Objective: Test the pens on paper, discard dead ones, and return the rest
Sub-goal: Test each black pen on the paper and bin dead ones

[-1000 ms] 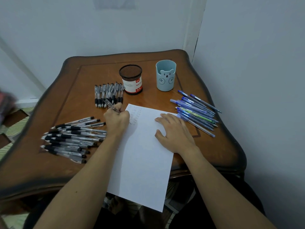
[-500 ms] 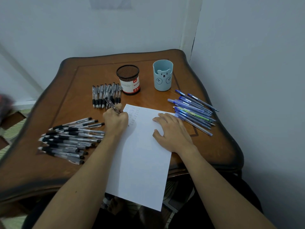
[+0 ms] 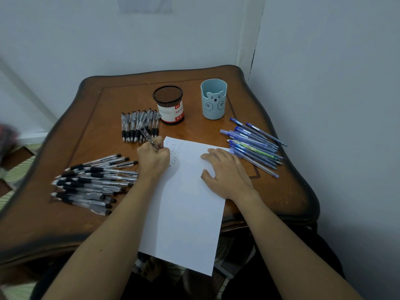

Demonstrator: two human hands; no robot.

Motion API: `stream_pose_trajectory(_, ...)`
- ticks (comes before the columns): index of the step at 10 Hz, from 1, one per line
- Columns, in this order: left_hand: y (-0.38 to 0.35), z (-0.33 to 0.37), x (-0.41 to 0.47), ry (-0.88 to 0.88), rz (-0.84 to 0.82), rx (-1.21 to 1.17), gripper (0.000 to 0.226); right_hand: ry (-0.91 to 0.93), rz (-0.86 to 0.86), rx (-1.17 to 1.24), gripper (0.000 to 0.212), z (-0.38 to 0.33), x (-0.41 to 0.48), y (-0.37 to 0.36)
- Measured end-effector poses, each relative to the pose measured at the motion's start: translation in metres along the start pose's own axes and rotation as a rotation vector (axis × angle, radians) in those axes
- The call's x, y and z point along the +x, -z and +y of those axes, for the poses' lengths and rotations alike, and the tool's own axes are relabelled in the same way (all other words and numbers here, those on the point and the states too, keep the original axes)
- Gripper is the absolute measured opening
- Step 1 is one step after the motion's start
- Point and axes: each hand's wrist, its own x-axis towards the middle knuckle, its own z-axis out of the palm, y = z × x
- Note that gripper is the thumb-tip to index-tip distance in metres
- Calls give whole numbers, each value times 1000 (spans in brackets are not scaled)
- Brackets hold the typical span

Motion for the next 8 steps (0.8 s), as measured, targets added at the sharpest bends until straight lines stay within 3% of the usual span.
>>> stream_pose_trajectory(7,-5,-3,-2,-97,-29,37,23,6,10,-2,50,1,0,-2)
stream_pose_trajectory(8,-6,-8,0,-101,-4,58,13,4,6,-10,50,2,1,-2)
